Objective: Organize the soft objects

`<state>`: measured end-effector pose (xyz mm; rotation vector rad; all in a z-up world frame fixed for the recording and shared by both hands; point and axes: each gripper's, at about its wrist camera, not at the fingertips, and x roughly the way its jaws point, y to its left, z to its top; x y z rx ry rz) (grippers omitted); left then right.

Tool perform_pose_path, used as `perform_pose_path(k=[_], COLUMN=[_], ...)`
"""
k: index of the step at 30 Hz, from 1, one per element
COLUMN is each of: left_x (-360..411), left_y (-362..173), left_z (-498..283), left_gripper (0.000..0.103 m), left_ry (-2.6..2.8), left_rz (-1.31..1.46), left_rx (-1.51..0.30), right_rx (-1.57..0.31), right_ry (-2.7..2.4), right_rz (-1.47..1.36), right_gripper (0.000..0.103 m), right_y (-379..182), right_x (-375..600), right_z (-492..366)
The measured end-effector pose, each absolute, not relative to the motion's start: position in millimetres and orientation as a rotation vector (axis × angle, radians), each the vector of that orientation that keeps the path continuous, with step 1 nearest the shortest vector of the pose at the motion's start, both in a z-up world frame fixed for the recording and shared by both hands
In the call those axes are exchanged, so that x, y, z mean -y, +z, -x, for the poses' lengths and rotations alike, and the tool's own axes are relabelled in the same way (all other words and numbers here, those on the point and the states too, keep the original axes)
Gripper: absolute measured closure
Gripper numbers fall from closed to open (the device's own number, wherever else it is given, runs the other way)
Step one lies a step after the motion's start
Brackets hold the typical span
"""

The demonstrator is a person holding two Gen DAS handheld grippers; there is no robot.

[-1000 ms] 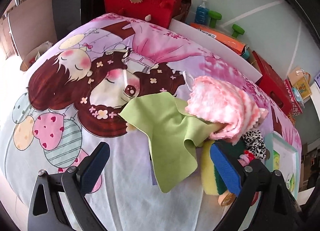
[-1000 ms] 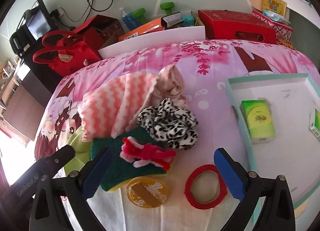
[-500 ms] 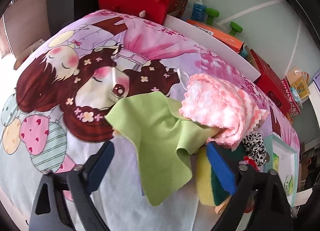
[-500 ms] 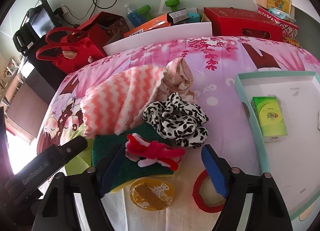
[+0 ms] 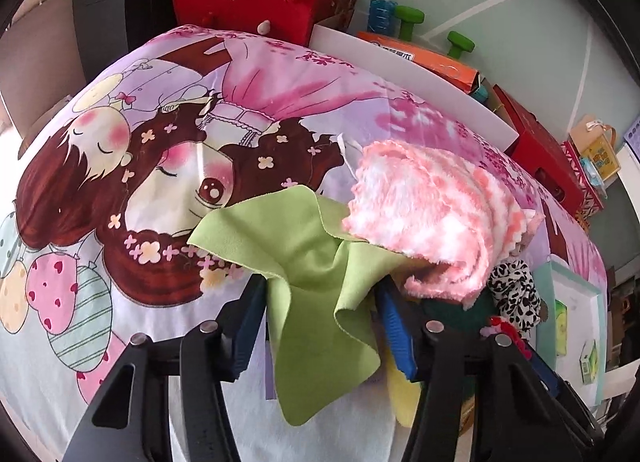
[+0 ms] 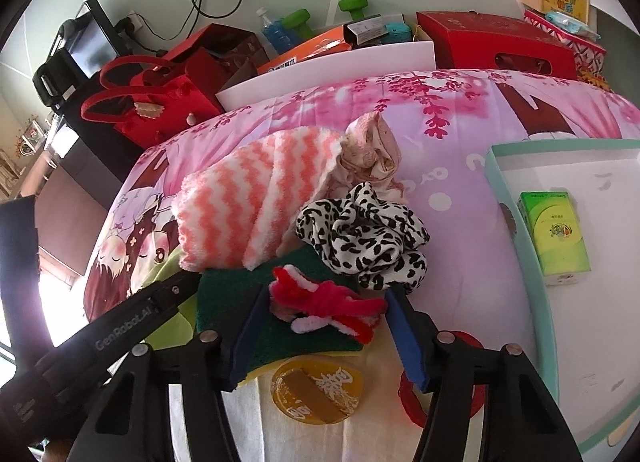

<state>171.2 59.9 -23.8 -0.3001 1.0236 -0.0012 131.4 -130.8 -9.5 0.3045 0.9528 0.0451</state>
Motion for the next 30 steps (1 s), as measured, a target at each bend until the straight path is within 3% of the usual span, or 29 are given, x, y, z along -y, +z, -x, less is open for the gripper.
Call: perform_pose_path(k=[2,18,30], left_x=[-59.0,-70.7,-78.9], left_y=[-24.0,-21.8,-2.3], left_z=[-172.5,-171.5,-162.8], left_gripper=[0.047,0.09,0.095], left_ry=[0.0,0.019,0.03], left_rz=[0.286,0.32,0.335], left_rx=[-1.017,-0.964,-0.861], right_rx=[-0.953,-0.956,-0.951], right_ry=[0.049,0.058,0.064], right_rz=[-0.302,-0.3,-0.295], right_gripper=[0.044,0.045,0.048], right_y=[-9.5,-10.2,-8.7], right_x=[130.0,130.0,130.0], right_z=[-131.5,-131.3,-128.6])
